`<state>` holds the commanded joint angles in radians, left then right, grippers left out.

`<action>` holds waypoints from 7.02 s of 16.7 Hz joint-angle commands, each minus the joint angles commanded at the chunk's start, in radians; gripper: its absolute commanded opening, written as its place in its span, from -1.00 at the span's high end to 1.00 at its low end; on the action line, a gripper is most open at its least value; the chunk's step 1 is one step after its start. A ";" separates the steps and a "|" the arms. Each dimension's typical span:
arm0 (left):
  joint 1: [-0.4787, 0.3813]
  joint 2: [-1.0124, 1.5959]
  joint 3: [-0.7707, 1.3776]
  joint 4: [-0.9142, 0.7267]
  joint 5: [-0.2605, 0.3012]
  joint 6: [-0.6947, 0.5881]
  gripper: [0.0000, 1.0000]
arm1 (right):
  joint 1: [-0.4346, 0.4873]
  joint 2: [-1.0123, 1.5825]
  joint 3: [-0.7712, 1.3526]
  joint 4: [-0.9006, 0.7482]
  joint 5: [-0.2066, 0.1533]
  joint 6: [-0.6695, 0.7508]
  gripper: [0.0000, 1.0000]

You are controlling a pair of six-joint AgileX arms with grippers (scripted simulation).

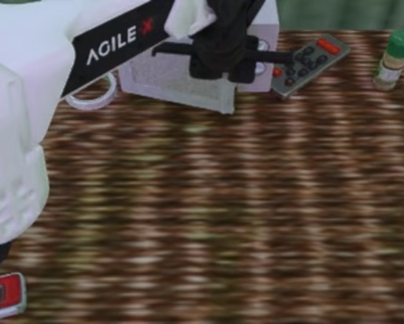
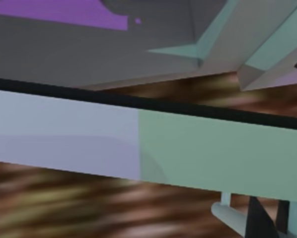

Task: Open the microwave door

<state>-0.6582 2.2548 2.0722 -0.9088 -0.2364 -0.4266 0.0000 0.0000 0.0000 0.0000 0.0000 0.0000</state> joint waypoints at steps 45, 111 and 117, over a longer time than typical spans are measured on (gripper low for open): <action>0.012 -0.101 -0.166 0.085 0.050 0.097 1.00 | 0.000 0.000 0.000 0.000 0.000 0.000 -1.00; 0.056 -0.274 -0.429 0.203 0.171 0.316 1.00 | 0.000 0.000 0.000 0.000 0.000 0.000 -1.00; 0.051 -0.275 -0.431 0.204 0.179 0.315 1.00 | 0.000 0.000 0.000 0.000 0.000 0.000 -1.00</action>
<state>-0.6073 1.9800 1.6408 -0.7047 -0.0578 -0.1120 0.0000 0.0000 0.0000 0.0000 0.0000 0.0000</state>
